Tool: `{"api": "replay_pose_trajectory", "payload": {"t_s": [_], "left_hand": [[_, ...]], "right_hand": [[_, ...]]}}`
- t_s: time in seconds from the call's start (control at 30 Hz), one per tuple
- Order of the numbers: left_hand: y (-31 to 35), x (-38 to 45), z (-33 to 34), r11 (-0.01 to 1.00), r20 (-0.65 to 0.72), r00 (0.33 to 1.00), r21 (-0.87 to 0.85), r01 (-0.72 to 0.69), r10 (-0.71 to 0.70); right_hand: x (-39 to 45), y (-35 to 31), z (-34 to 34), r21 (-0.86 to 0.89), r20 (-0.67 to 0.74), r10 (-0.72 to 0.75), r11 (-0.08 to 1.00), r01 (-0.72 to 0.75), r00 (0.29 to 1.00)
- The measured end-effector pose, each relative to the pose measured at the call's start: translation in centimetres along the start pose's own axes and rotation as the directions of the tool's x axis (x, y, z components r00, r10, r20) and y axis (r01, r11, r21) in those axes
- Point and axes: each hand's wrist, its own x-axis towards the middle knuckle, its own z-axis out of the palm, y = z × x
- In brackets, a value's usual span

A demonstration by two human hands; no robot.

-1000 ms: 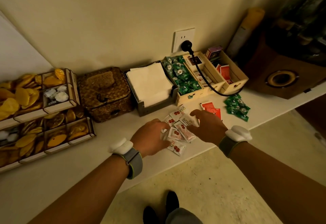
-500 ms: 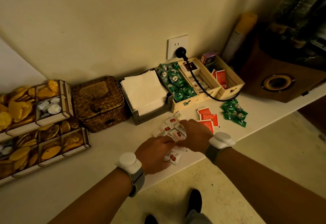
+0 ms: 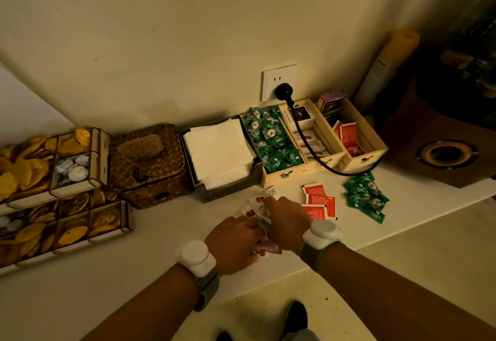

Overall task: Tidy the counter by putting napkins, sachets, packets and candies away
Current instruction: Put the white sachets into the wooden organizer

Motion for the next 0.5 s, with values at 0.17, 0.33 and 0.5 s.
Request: {"api": "replay_pose_trajectory", "payload": {"t_s": [0.17, 0.33, 0.5], "left_hand": [[0.2, -0.2, 0.1, 0.999, 0.038, 0.999, 0.041, -0.003, 0.002], [0.7, -0.8, 0.4, 0.985, 0.060, 0.998, 0.170, -0.033, 0.023], [1.1, -0.7, 0.4, 0.970, 0.076, 0.997, 0.239, -0.034, 0.016]], "right_hand": [[-0.2, -0.4, 0.3, -0.057, -0.018, -0.034, 0.998, 0.033, 0.999], [-0.7, -0.6, 0.3, -0.037, -0.033, -0.047, 0.998, 0.046, 0.998], [-0.5, -0.4, -0.7, 0.054, 0.023, 0.020, 0.998, -0.021, 1.000]]}}
